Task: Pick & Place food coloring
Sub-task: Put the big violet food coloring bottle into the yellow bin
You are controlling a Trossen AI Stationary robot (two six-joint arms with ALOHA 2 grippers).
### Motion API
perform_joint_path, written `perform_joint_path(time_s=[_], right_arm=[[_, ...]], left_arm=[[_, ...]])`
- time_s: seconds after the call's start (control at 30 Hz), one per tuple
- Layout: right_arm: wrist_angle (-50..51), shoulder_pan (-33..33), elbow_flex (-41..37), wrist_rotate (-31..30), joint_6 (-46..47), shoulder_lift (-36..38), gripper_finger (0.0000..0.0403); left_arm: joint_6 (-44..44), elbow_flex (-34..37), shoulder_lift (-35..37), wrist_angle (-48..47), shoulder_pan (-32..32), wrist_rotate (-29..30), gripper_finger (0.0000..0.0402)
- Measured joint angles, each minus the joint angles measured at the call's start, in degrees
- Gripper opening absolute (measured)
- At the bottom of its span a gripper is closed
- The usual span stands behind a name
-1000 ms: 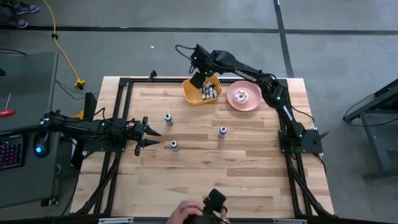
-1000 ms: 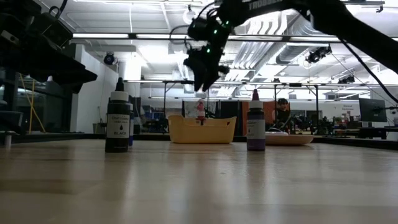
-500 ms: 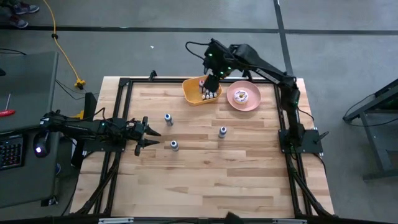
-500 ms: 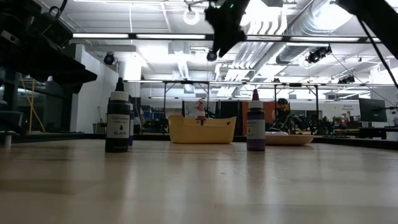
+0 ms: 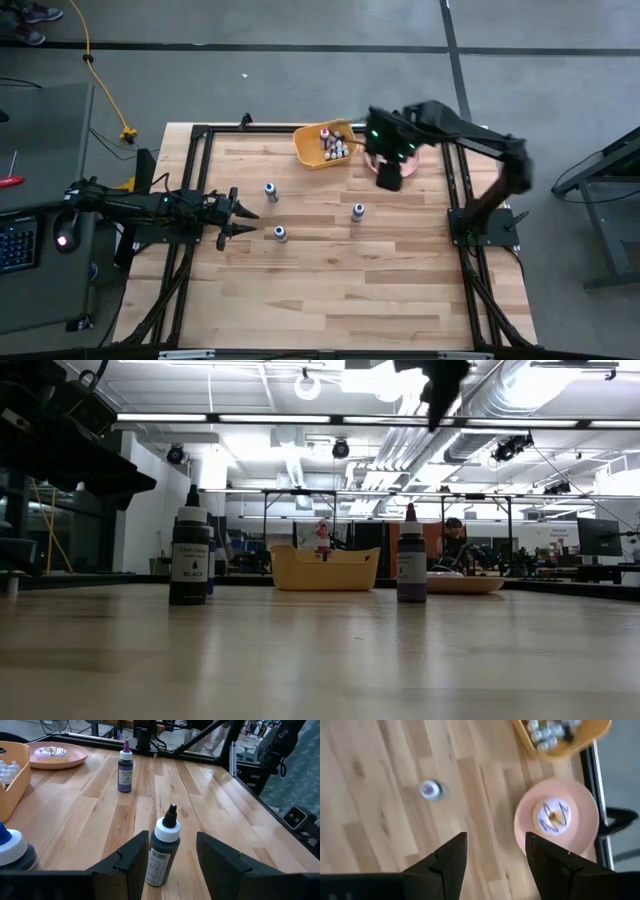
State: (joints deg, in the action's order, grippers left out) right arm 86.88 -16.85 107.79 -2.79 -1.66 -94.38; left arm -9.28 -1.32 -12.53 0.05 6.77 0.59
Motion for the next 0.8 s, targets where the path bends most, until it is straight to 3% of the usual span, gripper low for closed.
perform_joint_path(time_s=[0.23,0.47,0.63,0.8], right_arm=[[-16.69,2.94,-26.81,0.3,3.68,17.51,0.0191],[-36.07,5.83,-48.45,4.97,9.33,28.34,0.0191],[-45.71,7.56,-59.89,6.99,10.31,32.17,0.0191],[-51.15,7.92,-65.02,7.51,9.16,32.12,0.0191]], left_arm=[[0.0,-0.01,0.0,0.0,-0.01,-0.01,0.0163],[0.0,0.0,0.0,0.01,-0.01,0.01,0.0163],[0.0,0.0,0.0,0.0,0.01,0.01,0.0163],[0.0,0.0,0.01,0.0,0.0,0.01,0.0163]])
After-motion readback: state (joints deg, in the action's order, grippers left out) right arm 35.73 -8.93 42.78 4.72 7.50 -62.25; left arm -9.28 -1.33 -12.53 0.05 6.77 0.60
